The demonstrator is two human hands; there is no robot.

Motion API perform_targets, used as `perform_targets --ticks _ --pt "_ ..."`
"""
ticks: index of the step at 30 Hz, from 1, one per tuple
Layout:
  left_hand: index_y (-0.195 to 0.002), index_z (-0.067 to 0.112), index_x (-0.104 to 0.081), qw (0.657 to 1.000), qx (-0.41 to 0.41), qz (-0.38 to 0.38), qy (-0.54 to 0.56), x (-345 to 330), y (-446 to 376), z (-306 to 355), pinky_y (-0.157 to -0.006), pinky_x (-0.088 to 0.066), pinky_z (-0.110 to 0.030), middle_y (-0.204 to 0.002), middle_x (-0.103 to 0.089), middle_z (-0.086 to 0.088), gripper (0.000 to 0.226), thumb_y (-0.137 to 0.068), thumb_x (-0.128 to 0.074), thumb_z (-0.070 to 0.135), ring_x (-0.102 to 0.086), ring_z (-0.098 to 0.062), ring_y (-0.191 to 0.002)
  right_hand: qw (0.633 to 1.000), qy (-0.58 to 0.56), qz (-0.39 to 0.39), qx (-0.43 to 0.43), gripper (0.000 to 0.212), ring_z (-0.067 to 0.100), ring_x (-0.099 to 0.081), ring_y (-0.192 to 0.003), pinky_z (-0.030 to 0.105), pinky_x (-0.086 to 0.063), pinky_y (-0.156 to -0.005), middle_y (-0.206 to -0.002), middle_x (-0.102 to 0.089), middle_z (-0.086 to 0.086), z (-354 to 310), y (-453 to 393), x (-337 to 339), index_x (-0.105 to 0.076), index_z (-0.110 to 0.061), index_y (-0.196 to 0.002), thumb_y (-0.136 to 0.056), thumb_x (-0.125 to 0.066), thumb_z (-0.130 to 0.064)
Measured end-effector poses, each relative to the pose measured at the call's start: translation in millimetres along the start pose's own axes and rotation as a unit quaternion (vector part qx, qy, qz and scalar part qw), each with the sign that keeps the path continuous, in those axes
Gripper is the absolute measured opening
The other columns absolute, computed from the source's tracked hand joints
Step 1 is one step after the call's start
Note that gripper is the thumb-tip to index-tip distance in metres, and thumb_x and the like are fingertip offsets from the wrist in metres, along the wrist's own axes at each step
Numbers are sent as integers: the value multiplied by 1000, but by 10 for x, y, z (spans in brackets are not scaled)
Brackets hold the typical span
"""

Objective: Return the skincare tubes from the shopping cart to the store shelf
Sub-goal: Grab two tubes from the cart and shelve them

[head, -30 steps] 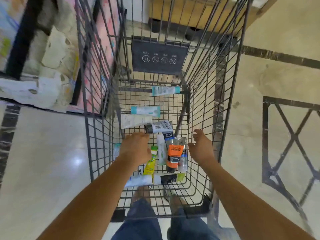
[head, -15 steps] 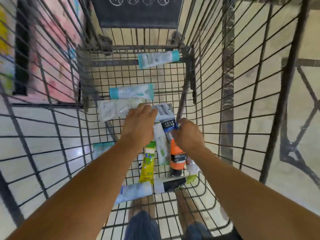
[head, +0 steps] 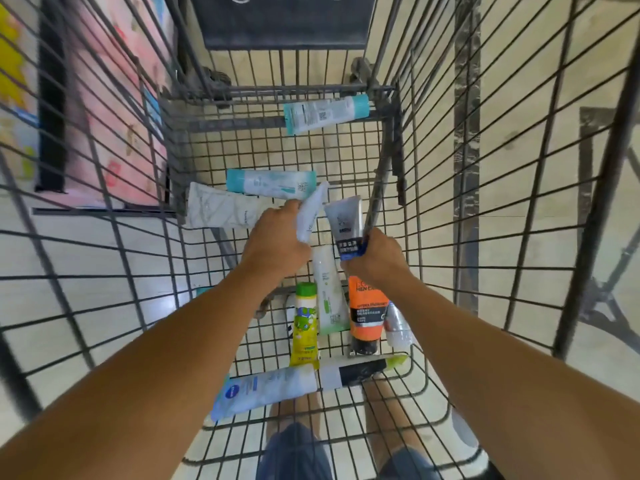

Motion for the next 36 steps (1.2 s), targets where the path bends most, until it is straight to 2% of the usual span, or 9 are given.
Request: perform_targets --ticks 4,7,12,16,19,23,26,31,36 --pt "-112 20 -60 964 87 8 249 309 118 -34 -61 -47 -12 -102 -62 10 51 -68 -83 8 -61 -8 -89 995 -82 35 31 45 26 -57 -90 36 -48 -73 -107 -63 8 -154 179 336 -48 -11 -121 -83 -70 -20" --pt "-104 25 -60 924 121 16 363 610 233 23 -68 -54 -18 -98 -68 8 48 -67 -83 3 -66 -9 -87 988 -122 56 77 45 21 -53 -91 31 -43 -75 -103 -57 3 -375 386 686 -49 -10 -124 -86 -70 -22" --pt "-86 31 -63 888 105 49 444 1304 502 322 -64 -54 -19 -83 -71 16 45 -66 -82 -4 -69 1 -72 971 -187 57 139 46 24 -65 -97 45 -54 -87 -111 -68 5 -804 831 1305 -53 -17 -121 -81 -75 -26" --pt "-101 22 -66 867 78 68 488 1917 870 617 -75 -56 -29 -102 -73 -2 44 -70 -79 -7 -71 -14 -88 955 -216 46 199 44 20 -69 -94 48 -55 -88 -105 -72 0 -1198 1338 1815 -58 -26 -111 -73 -77 -37" --pt "-103 25 -65 848 44 100 519 2383 1251 875 -91 -53 -36 -108 -72 -1 46 -74 -75 -9 -68 -19 -100 941 -224 57 248 60 25 -70 -93 51 -56 -87 -99 -73 3 -1480 1766 2189 -62 -21 -104 -57 -76 -56" --pt "-102 25 -64 837 2 161 523 2967 1967 1177 -70 -56 -18 -101 -72 5 45 -75 -74 -10 -70 -5 -89 920 -212 38 328 35 24 -69 -94 51 -55 -90 -102 -72 2 -1901 2465 2528 -62 -20 -109 -79 -79 -29" --pt "-109 26 -62 831 -21 211 514 3278 2593 1356 -74 -58 -23 -104 -73 6 48 -77 -75 -7 -71 -7 -88 894 -202 5 399 34 18 -69 -92 45 -56 -86 -104 -72 -1 -2177 3012 2670 -61 -20 -113 -82 -76 -16" --pt "-118 17 -62 797 -22 330 506 3577 3647 1554 -66 -55 -20 -109 -73 0 52 -75 -74 -10 -71 -16 -96 844 -170 -49 506 37 16 -68 -94 39 -56 -83 -106 -71 -3 -2546 3994 2732 -61 -23 -113 -80 -78 -23" --pt "-115 16 -61 739 -12 451 500 3589 4742 1502 -65 -58 -23 -104 -73 -2 51 -76 -71 -15 -72 -9 -83 787 -129 -118 591 33 12 -66 -84 28 -49 -70 -102 -71 1 -2822 4939 2420 -63 -17 -111 -81 -78 -20"
Point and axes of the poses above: each hand's wrist, its own y-axis away from the middle knuckle, its own x-axis out of the back of the hand, z = x × y, the point moved 4 cm from there along -y, towards the middle knuckle
